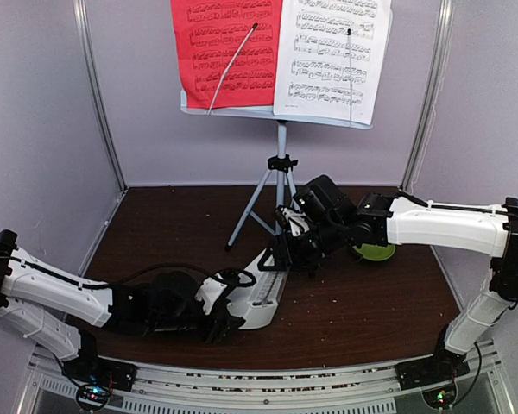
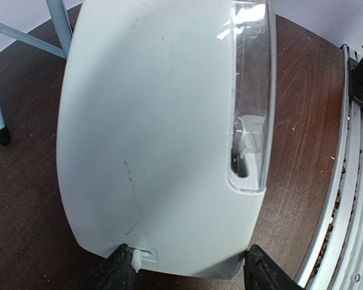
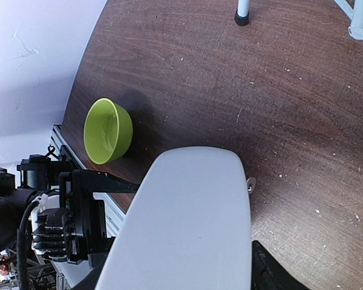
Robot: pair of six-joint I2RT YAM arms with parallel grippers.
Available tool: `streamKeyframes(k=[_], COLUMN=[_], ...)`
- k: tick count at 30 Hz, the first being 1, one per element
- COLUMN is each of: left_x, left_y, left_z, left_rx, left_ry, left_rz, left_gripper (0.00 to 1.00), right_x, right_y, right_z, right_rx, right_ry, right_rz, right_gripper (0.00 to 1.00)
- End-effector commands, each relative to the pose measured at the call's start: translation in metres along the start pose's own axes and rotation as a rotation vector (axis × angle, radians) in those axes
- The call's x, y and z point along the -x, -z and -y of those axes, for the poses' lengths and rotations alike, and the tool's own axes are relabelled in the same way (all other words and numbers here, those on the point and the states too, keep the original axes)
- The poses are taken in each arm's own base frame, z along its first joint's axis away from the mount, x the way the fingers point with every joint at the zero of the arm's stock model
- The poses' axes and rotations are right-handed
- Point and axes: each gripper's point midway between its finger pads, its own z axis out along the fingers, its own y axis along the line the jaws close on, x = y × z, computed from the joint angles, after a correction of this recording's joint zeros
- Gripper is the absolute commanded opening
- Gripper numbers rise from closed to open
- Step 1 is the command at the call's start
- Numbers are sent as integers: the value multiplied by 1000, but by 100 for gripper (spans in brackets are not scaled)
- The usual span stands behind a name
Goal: Set up the instrument practice props
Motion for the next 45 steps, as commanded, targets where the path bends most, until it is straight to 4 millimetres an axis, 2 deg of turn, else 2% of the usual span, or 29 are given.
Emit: streamKeyframes(k=[1, 11, 15, 19, 21, 23, 26, 28, 31, 33, 38, 45], left_x=[11, 13, 12, 10, 10, 9, 9, 8, 8, 14, 31, 31], left_y=[-1, 3, 12, 24, 28, 34, 37, 35, 29, 32, 57, 85], left_z=[2, -4, -14, -19, -19, -21, -22, -18, -15, -19, -42, -71], left_rx=[1, 32, 71, 88, 81, 81, 77, 63, 53, 74, 168, 288], left_ry=[-4, 16, 39, 35, 42, 60, 58, 31, 17, 44, 152, 237], left_rz=[50, 68, 96, 111, 119, 135, 143, 127, 114, 153, 279, 319], left_gripper=[62, 54, 63, 53, 53, 59, 78, 84, 86, 86, 90, 91], right_x=[30, 31, 32, 31, 30, 29, 27, 27, 25, 24, 27, 30], right_y=[25, 19, 17, 15, 14, 12, 11, 11, 10, 11, 16, 12], right_z=[-46, -40, -35, -33, -33, -32, -33, -36, -38, -37, -31, -29], right_rx=[161, 116, 65, 30, 21, 11, 11, 16, 16, 0, -71, -202], right_ry=[28, 32, 44, 44, 38, 35, 33, 34, 42, 53, 81, 137], right_rz=[118, 106, 104, 102, 106, 107, 108, 113, 110, 114, 141, 153], right_gripper=[0, 0, 0, 0, 0, 0, 0, 0, 0, 0, 0, 2])
